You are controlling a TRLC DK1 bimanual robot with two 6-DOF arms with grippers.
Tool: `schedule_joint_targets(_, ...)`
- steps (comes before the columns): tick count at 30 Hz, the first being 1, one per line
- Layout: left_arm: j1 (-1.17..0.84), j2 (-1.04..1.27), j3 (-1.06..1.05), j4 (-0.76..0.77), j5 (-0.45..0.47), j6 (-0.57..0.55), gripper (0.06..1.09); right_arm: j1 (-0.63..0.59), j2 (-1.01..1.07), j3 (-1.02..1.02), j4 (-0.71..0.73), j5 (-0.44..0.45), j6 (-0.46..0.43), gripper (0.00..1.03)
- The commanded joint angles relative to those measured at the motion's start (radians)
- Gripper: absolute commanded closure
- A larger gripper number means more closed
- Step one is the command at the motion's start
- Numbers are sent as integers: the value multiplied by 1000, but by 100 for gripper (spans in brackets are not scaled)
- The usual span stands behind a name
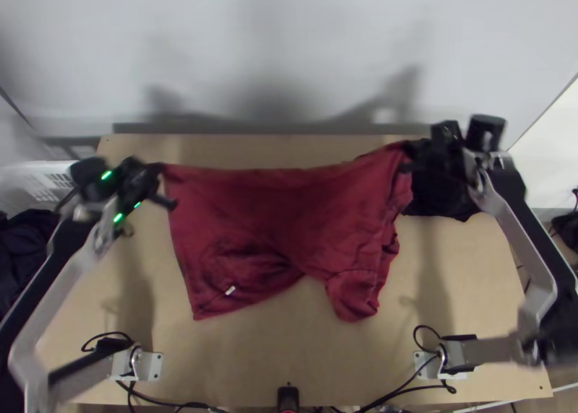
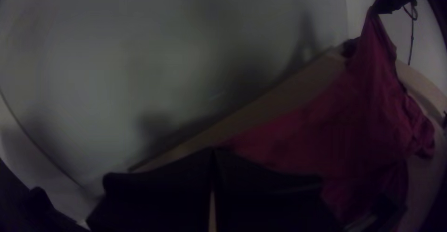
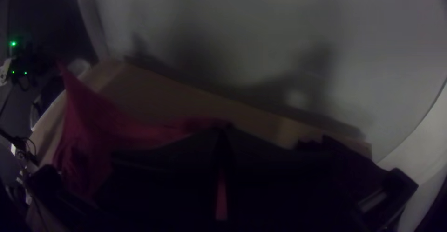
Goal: Fold the t-shirt
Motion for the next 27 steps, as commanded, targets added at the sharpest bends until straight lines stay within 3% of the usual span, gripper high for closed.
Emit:
schedule_joint_targets(1, -79, 431, 225, 37, -43, -3, 104, 38, 292, 252, -58, 42, -36, 100)
schedule_joint_targets(6, -56, 588, 383, 6, -78, 5, 104, 32, 433, 430, -72, 91, -73, 100)
schedule_joint_targets(12, -39, 687, 485, -65, -144, 5, 104, 32, 644, 660, -257, 100, -118, 100)
schedule_joint_targets(19, -50, 643, 382, -132, -143, 6, 104, 40, 624, 556, -323, 122, -127, 100)
schedule_joint_targets(27, -119, 354, 135, -158, -141, -41, 104, 58, 374, 304, -316, 126, -125, 100)
